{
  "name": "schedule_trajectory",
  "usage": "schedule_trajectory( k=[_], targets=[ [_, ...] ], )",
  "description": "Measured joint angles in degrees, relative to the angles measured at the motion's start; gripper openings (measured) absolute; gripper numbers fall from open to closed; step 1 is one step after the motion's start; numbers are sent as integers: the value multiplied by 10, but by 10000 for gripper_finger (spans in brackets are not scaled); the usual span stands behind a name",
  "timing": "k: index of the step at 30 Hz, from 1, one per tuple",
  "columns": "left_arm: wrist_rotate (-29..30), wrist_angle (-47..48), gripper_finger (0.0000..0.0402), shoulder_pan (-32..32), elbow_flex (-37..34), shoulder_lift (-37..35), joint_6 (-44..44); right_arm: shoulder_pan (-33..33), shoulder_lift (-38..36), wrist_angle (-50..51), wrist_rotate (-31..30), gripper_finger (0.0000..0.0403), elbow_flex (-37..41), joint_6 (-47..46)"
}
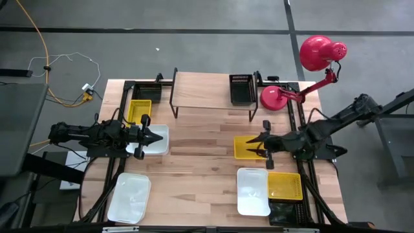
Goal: Stack baskets on shelf by color
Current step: Stack the top black bin on the other black bin on the shelf
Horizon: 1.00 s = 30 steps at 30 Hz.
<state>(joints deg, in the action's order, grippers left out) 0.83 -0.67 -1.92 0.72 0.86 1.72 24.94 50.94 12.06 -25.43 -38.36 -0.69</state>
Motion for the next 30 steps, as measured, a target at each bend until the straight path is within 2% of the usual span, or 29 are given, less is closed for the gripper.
schedule_trajectory(
  k=[6, 14, 19, 25, 30],
  targets=[
    [0, 0, 0, 0, 0, 0, 0, -10, -54, -95, -16, 114, 75, 37],
    [0, -17, 0, 0, 0, 0, 0, -13, -87, -203, 2, 114, 85, 129],
    [0, -54, 0, 0, 0, 0, 0, -13, -60, -226, 18, 114, 86, 136],
    [0, -86, 0, 0, 0, 0, -45, -13, 4, -248, -7, 114, 86, 132],
    [0, -97, 0, 0, 0, 0, -56, -13, 56, -259, -52, 114, 86, 132]
  ],
)
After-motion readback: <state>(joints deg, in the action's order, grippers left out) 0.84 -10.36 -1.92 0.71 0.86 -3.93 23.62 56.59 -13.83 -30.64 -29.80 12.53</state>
